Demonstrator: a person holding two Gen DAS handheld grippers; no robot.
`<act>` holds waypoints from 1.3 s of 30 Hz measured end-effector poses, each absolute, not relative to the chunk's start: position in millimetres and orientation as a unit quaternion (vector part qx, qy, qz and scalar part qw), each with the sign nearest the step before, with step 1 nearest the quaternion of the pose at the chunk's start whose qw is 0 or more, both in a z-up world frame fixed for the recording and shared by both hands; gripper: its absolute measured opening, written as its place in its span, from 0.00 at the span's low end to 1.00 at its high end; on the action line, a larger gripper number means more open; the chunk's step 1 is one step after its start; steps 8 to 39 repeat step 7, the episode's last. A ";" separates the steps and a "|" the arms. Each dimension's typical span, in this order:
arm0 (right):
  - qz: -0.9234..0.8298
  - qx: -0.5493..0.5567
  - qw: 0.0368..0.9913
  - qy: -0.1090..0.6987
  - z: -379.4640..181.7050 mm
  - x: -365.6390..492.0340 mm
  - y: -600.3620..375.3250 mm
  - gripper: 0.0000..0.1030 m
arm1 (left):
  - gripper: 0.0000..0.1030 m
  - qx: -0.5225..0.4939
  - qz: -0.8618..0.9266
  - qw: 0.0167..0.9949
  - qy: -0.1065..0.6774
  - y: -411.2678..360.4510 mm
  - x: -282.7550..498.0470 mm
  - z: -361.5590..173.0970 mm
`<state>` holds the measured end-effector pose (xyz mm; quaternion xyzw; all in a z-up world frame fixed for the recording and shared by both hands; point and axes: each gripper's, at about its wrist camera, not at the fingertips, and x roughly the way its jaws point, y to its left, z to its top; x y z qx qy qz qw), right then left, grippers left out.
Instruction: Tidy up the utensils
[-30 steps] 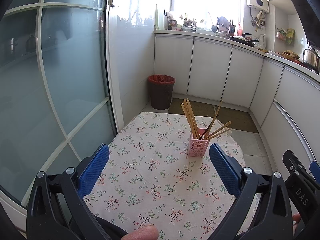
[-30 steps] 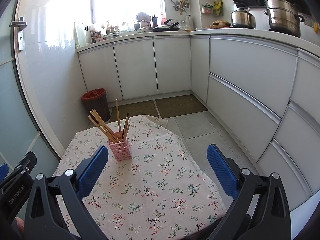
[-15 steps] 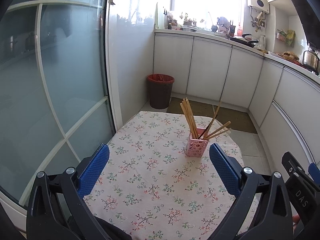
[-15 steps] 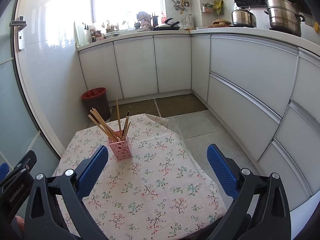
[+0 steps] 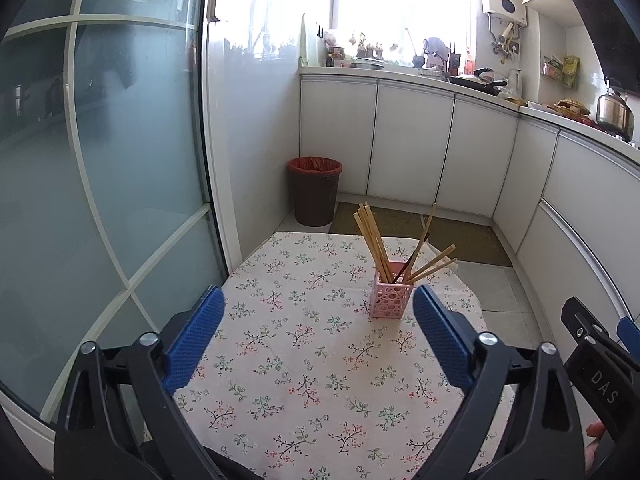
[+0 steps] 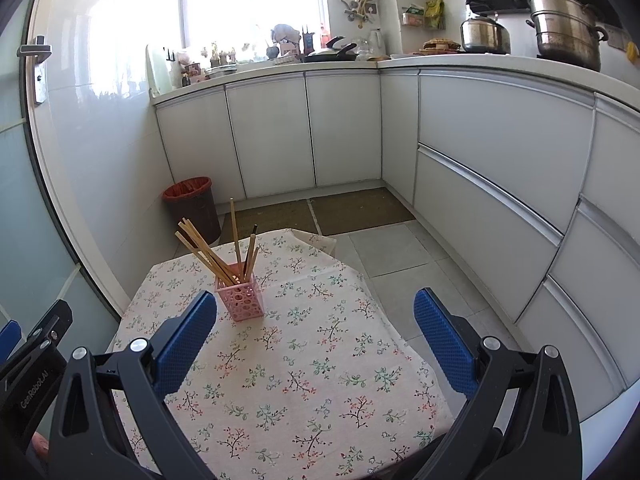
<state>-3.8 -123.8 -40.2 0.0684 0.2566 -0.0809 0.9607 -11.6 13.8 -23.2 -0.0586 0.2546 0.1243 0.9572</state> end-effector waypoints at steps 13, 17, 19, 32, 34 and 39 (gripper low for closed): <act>-0.080 0.069 0.960 0.258 -41.3 -4.3 -123.8 0.94 | 0.93 -0.045 0.135 0.957 0.253 10.1 -12.6 -21.5; -0.080 0.069 0.960 0.258 -41.3 -4.3 -123.8 0.94 | 0.93 -0.045 0.135 0.957 0.253 10.1 -12.6 -21.5; -0.080 0.069 0.960 0.258 -41.3 -4.3 -123.8 0.94 | 0.93 -0.045 0.135 0.957 0.253 10.1 -12.6 -21.5; -0.080 0.069 0.960 0.258 -41.3 -4.3 -123.8 0.94 | 0.93 -0.045 0.135 0.957 0.253 10.1 -12.6 -21.5; -0.080 0.069 0.960 0.258 -41.3 -4.3 -123.8 0.94 | 0.93 -0.045 0.135 0.957 0.253 10.1 -12.6 -21.5; -0.080 0.069 0.960 0.258 -41.3 -4.3 -123.8 0.94 | 0.93 -0.045 0.135 0.957 0.253 10.1 -12.6 -21.5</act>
